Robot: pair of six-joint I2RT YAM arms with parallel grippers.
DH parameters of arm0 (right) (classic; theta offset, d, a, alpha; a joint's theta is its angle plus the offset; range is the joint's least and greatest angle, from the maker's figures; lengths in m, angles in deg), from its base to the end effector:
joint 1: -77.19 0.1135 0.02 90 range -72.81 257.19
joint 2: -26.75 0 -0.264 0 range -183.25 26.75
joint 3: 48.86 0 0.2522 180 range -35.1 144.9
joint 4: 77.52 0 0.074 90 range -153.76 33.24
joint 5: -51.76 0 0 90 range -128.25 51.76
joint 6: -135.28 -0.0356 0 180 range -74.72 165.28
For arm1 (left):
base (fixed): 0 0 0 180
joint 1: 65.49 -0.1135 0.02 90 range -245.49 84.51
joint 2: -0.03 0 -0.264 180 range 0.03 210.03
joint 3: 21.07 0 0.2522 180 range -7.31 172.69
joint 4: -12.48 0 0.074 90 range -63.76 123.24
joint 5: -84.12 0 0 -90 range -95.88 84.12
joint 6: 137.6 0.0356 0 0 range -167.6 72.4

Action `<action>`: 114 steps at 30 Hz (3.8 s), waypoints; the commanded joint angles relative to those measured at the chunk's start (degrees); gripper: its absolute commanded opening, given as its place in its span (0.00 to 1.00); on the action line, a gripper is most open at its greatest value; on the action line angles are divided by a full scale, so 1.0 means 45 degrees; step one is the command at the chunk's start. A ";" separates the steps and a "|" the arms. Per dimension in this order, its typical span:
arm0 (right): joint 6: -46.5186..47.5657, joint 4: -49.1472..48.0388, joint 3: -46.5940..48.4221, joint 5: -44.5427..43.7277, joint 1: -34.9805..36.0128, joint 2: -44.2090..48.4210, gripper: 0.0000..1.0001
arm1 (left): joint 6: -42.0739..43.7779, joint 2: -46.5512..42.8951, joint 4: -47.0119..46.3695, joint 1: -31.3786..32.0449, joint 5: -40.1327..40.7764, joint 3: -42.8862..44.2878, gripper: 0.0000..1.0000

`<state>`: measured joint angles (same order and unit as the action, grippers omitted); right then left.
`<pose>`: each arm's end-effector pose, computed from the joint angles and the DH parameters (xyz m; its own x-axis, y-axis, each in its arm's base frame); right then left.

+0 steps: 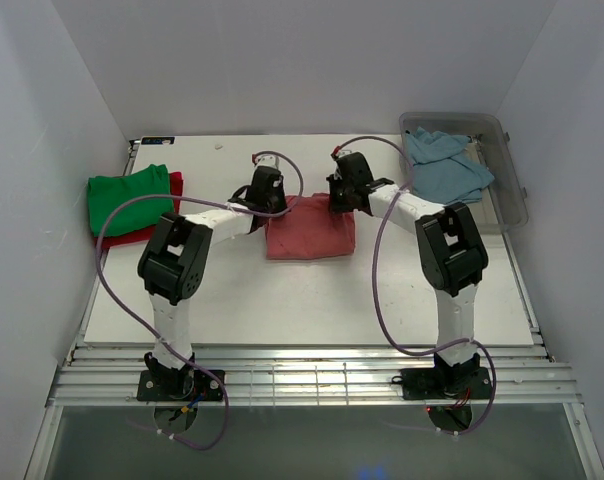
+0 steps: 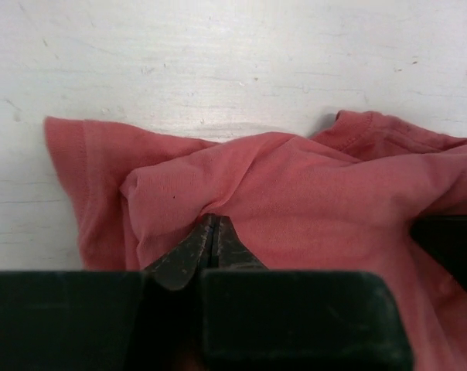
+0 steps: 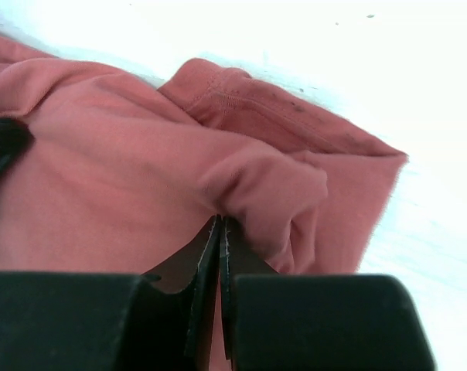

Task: Fold and stack the t-shirts
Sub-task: Fold the tshirt, then neatly place the folded tshirt to the corner

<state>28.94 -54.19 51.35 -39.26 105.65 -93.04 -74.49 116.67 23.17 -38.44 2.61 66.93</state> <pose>0.4127 0.2230 0.1835 -0.7052 -0.0623 -0.7063 -0.2778 0.9408 0.1944 0.3980 -0.1973 0.1594 -0.6609 -0.1648 -0.7322 0.0552 0.9623 -0.2664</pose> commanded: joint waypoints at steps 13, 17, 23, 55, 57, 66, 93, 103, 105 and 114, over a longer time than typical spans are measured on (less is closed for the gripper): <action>0.0076 0.0627 -0.2065 0.1045 0.0001 0.2325 0.08 | -0.0565 -0.5138 -0.0288 -0.1555 -0.3381 -0.4091 0.98; 0.0096 0.0922 -0.1771 0.1261 0.0021 0.1173 0.08 | -0.1190 -0.4827 -0.0995 -0.2571 -0.6567 -0.5244 0.98; 0.0173 0.0999 -0.1556 0.1300 0.0060 0.0585 0.08 | -0.1834 -0.3968 -0.2381 -0.3118 -0.8467 -0.5696 0.98; 0.0311 0.1176 -0.2239 0.0656 0.1251 0.0936 0.08 | -0.3007 0.0935 -0.3595 -0.1109 -0.7668 -0.3549 0.98; 0.0233 0.1079 -0.2376 0.0675 0.1329 0.0916 0.08 | -0.3008 0.1013 -0.3595 -0.1011 -0.7591 -0.3548 0.98; -0.0002 0.0864 -0.2707 0.0578 0.1779 0.1189 0.08 | -0.3125 0.1462 -0.3304 -0.0855 -0.7220 -0.3315 0.01; -0.0158 0.2271 -0.5949 -0.1474 0.1916 0.9156 0.51 | 0.4451 -0.4729 0.8278 -0.4659 -0.0286 0.2660 0.00; -0.0608 0.1704 -0.7727 -0.0615 0.1916 1.0291 0.51 | 0.5313 -0.4006 0.9159 -0.7200 -0.0070 0.5552 0.00; -0.0627 0.1761 -0.7883 -0.0517 0.1916 1.0544 0.51 | 0.5429 -0.3656 0.9217 -0.7707 -0.0148 0.6194 0.00; -0.0607 0.2113 -0.8489 -0.0400 0.1916 1.1286 0.51 | 0.4923 -0.2992 0.9081 -0.9621 -0.1047 0.6628 0.00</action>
<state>26.54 -44.18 14.44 -42.21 114.33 -44.41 -51.54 103.91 65.68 -79.67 -0.19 94.95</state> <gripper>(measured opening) 0.507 0.219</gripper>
